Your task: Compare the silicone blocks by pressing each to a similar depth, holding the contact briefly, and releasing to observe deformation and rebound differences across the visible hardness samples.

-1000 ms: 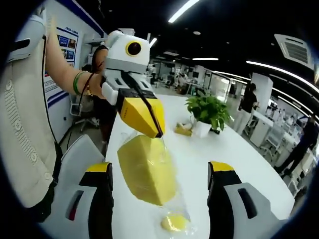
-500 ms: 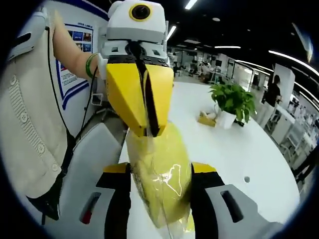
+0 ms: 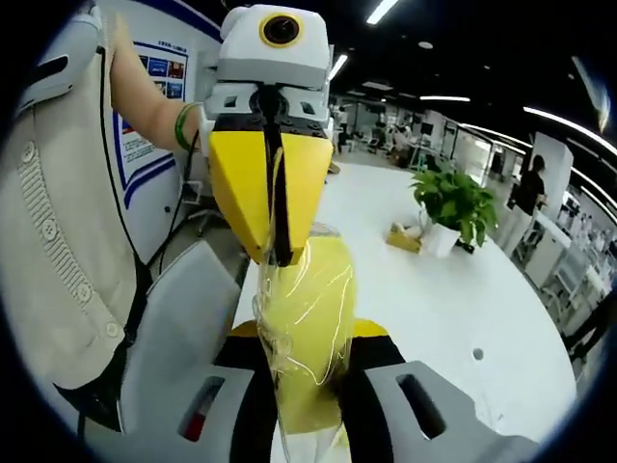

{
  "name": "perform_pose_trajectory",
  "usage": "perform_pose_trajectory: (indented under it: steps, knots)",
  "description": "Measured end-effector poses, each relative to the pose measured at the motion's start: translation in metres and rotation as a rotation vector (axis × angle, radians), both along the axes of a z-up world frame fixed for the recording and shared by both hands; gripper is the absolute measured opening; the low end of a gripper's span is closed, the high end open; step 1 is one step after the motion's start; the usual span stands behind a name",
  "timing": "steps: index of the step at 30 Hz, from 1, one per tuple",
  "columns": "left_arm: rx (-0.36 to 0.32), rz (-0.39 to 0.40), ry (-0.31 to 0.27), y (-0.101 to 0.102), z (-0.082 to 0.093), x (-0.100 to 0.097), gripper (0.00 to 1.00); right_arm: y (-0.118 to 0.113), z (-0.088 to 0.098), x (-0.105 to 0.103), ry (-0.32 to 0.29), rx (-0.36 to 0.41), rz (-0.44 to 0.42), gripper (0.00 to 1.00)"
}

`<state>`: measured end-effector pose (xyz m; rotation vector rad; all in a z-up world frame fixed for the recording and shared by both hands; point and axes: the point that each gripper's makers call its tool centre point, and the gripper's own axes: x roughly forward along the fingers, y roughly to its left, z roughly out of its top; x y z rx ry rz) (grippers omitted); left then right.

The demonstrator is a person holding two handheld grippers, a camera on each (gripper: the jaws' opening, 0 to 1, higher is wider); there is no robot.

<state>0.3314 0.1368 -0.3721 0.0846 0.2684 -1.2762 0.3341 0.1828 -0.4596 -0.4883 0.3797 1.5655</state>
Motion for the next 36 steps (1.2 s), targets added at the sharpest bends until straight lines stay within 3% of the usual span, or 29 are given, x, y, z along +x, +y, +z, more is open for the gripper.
perform_pose_trajectory:
  steps: [6,12,15,16,21,22,36]
  knots:
    - [-0.003,-0.015,-0.015,-0.001,0.002,-0.010,0.00,0.001,0.003,-0.006,-0.017,0.006,0.003,0.09]
    - [-0.021,-0.035,-0.056,-0.001,0.008,-0.019,0.00,0.000,0.008,-0.017,0.031,-0.001,0.009,0.06]
    - [-0.027,-0.038,-0.061,-0.002,0.010,-0.022,0.00,0.001,0.011,-0.020,0.019,0.003,0.010,0.06]
    - [-0.027,-0.041,-0.060,-0.002,0.010,-0.023,0.00,0.002,0.012,-0.018,-0.012,0.009,0.008,0.06]
    - [-0.029,-0.049,-0.084,-0.002,0.012,-0.025,0.00,0.000,0.012,-0.025,0.031,-0.006,0.003,0.06]
    - [-0.029,-0.050,-0.086,-0.001,0.012,-0.025,0.00,0.001,0.012,-0.025,0.011,-0.002,0.006,0.06]
    - [-0.031,-0.051,-0.101,-0.001,0.011,-0.027,0.00,0.001,0.011,-0.026,0.013,-0.015,-0.005,0.06]
